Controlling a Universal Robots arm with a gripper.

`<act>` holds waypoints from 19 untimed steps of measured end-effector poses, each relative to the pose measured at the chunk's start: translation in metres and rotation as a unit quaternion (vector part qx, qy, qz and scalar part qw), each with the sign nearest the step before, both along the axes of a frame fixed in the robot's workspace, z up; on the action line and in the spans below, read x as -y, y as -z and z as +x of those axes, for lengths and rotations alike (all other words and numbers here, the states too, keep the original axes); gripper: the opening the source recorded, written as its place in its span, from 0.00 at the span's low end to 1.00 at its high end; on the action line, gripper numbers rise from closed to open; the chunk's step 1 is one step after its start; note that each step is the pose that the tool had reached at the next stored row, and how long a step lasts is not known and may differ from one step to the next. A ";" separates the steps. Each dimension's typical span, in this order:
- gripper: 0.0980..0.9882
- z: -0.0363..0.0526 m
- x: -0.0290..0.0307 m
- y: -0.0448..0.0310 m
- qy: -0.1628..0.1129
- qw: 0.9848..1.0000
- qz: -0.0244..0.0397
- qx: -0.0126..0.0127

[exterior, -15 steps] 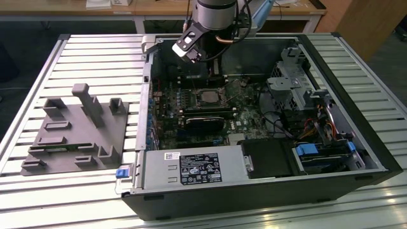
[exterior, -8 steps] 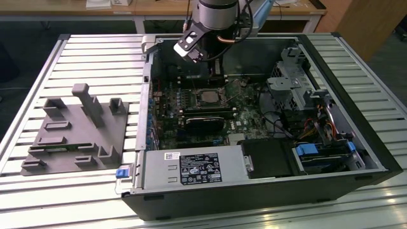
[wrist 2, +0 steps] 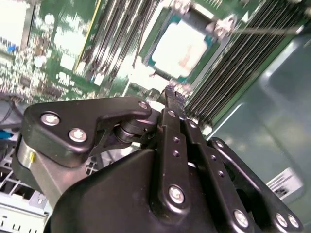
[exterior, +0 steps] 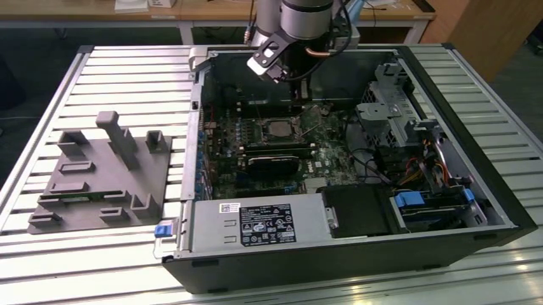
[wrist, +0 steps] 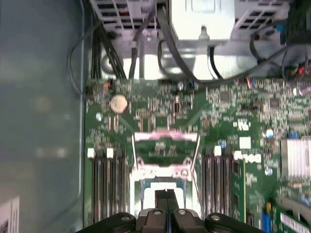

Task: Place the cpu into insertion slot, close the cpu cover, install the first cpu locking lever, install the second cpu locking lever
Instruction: 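Close the cpu cover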

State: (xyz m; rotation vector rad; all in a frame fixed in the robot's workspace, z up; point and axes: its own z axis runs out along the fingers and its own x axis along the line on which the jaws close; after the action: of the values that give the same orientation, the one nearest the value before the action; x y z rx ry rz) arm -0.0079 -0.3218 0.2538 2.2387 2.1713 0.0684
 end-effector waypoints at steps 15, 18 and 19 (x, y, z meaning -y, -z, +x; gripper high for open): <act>0.01 0.0206 -0.0001 -0.0034 0.000 1.000 0.000 0.000; 0.01 0.0326 0.0000 -0.0034 0.000 1.000 0.000 0.000; 0.01 0.0368 0.0000 -0.0034 0.000 1.000 0.000 0.000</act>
State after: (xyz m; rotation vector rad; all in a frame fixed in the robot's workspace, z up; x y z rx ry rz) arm 0.0289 -0.3217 0.2572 2.2387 2.1714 0.0681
